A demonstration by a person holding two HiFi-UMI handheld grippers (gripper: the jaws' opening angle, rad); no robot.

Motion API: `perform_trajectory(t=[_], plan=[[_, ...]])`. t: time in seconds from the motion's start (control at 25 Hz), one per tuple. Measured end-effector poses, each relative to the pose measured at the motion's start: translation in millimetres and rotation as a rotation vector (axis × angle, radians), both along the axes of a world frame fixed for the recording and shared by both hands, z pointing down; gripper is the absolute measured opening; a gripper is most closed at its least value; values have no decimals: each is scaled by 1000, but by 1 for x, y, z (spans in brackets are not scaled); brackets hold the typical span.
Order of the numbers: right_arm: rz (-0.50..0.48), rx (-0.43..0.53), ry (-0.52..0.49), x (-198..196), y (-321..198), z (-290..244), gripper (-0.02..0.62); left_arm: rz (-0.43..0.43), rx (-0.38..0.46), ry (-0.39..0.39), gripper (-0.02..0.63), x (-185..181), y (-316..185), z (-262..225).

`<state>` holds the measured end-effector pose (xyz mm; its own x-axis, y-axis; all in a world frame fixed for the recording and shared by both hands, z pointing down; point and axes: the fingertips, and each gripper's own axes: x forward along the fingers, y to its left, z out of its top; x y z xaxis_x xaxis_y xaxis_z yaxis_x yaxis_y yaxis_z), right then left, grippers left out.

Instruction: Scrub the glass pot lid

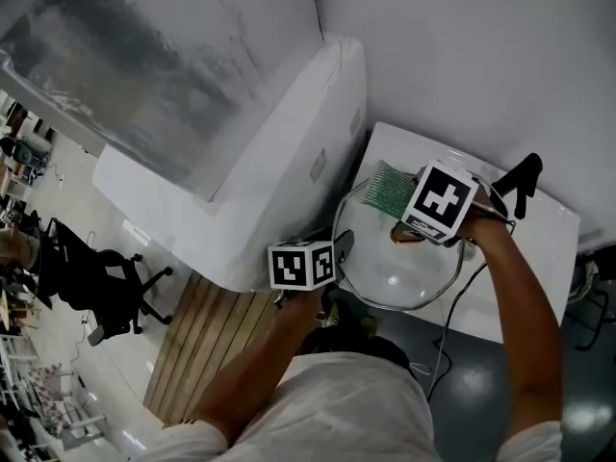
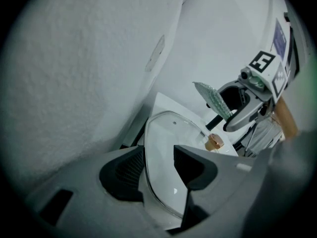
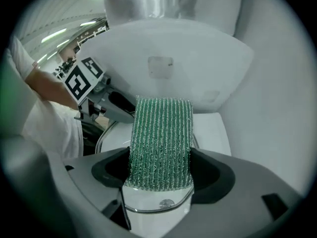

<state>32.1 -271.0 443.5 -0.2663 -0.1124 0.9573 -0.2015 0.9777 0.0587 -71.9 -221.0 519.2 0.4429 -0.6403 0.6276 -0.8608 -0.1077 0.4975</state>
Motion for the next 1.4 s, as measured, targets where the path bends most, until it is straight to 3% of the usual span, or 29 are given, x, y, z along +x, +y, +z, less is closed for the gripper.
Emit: perform_trajectory(t=[0.24, 0.44, 0.68, 1.08, 1.4], plan=[[-147, 10, 113, -24, 30, 10, 348, 1, 12, 3, 199, 1, -1, -2], [-196, -12, 204, -30, 40, 25, 348, -7, 11, 6, 199, 1, -2, -2], [-230, -18, 247, -35, 48, 37, 348, -13, 17, 7, 198, 1, -2, -3], [-164, -54, 167, -28, 43, 38, 348, -16, 16, 11, 196, 1, -3, -3], [32, -103, 15, 5, 22, 24, 348, -14, 15, 8, 196, 1, -2, -3]])
